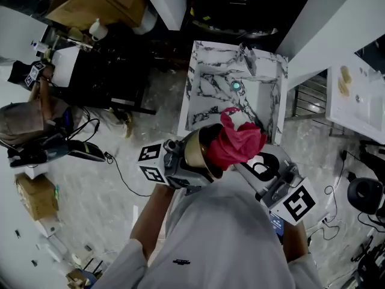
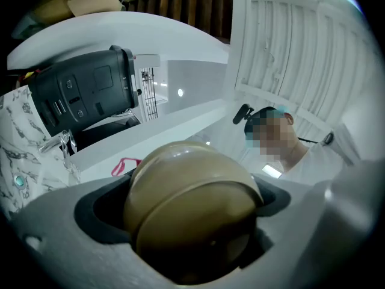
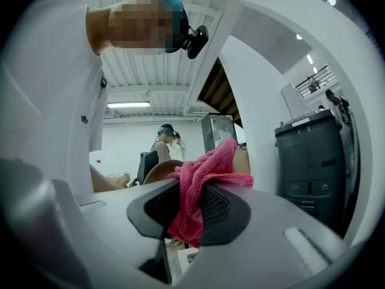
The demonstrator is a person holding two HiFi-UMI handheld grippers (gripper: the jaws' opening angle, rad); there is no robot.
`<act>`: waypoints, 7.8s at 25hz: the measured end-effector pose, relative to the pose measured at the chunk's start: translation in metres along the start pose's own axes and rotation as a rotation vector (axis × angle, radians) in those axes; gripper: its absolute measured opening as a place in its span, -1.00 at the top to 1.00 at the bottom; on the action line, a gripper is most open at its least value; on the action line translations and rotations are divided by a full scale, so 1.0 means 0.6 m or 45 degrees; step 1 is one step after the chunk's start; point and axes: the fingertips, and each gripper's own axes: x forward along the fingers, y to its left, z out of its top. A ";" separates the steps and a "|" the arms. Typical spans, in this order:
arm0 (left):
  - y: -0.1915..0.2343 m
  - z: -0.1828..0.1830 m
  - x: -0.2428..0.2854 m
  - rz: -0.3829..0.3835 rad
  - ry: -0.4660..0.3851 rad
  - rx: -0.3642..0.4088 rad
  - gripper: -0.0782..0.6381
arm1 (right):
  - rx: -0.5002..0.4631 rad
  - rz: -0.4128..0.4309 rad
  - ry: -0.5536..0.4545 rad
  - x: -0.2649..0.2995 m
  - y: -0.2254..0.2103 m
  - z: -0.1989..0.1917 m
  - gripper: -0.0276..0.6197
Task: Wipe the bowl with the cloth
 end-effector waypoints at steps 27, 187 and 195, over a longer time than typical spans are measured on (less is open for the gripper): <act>0.095 0.125 -0.024 -0.036 0.186 -0.062 -0.86 | -0.731 0.273 0.624 0.195 -0.047 -0.087 0.68; 0.260 0.129 -0.070 1.103 0.314 0.871 -0.83 | -0.070 -0.917 0.319 -0.017 -0.273 -0.172 0.71; 0.271 0.117 -0.074 1.093 0.337 0.839 -0.83 | -0.020 -0.952 0.291 -0.030 -0.274 -0.173 0.71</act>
